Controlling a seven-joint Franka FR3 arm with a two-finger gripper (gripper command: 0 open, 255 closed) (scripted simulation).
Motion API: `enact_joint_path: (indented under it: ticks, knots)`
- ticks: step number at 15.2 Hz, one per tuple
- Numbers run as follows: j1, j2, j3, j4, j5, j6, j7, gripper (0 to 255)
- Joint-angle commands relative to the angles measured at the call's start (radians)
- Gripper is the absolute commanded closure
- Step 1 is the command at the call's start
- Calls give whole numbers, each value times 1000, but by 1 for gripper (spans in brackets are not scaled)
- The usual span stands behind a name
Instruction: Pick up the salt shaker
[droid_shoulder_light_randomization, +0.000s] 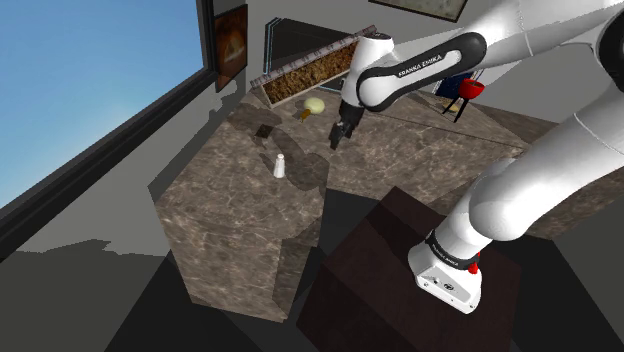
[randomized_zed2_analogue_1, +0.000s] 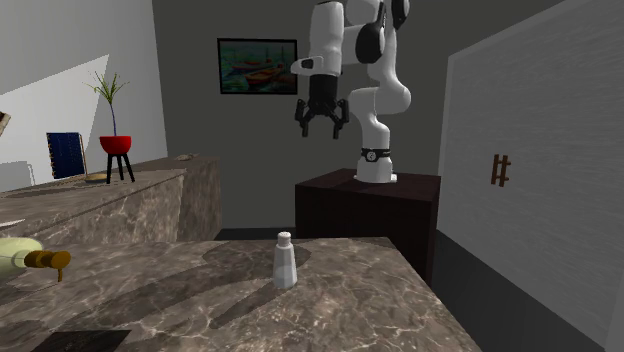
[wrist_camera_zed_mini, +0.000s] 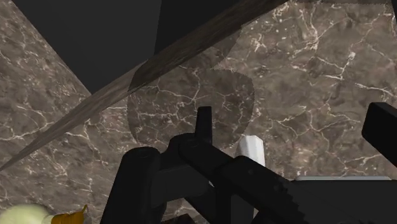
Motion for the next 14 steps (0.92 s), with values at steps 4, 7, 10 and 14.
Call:
enact_joint_path:
  ticks: [4,7,10,14]
  knots:
    - [14,201,-1,72,33,169,-29,0]
    - [17,324,4,134,62,251,-54,0]
    - [14,444,16,209,90,318,-80,0]
    - [4,600,40,327,120,385,-108,0]
